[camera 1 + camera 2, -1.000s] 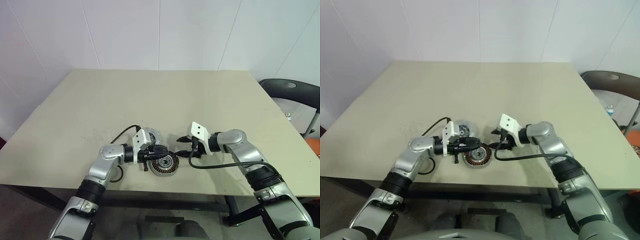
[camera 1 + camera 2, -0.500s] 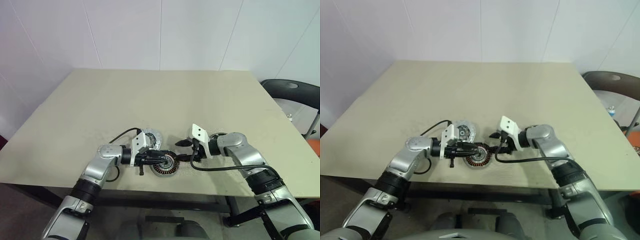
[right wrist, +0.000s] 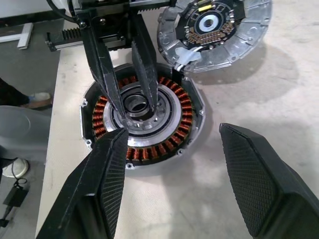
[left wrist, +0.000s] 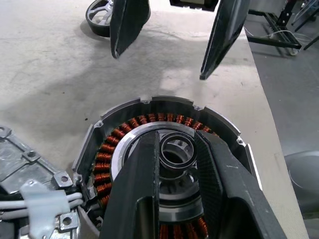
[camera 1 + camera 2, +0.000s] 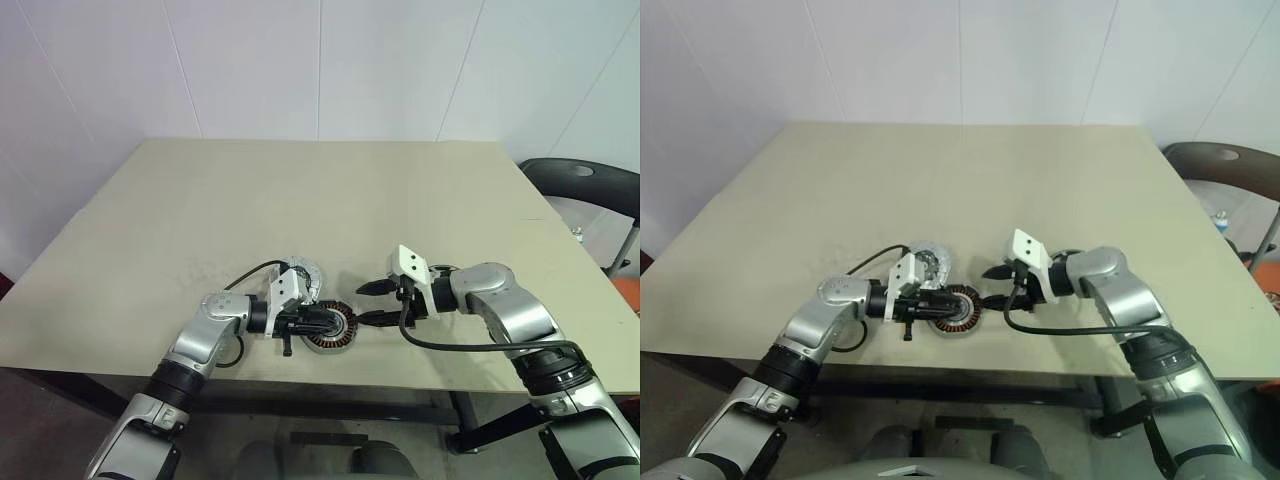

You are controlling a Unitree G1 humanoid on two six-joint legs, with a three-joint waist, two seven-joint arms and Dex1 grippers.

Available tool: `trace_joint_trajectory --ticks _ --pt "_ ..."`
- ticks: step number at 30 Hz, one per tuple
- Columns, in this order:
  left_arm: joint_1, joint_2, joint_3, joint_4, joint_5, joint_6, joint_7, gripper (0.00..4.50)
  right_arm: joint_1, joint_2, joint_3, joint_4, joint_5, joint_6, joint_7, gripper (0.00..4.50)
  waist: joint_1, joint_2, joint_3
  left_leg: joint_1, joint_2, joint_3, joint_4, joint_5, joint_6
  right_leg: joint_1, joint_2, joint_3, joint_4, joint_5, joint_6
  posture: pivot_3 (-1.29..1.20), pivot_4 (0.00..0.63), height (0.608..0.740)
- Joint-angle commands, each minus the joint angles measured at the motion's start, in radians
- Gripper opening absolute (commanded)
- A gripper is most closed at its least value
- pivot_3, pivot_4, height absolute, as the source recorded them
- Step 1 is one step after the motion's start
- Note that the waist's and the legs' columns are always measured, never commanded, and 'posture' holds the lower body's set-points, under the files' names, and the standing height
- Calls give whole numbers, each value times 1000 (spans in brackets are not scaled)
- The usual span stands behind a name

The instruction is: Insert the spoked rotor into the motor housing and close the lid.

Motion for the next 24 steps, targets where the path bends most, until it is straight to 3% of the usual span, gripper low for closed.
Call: trace_joint_trajectory --ticks 1,24 --pt "-2 -4 -8 -19 14 -13 8 718 0 -12 -33 -34 18 -2 -9 3066 0 0 0 0 0 0 0 0 0 0 0 0 0 0 0 0 0 740" --pt "-2 1 -50 28 107 -81 48 718 14 -29 -38 -33 27 -13 -25 3066 1 0 0 1 0 0 3 0 0 2 0 0 1 0 0 0 0 740"
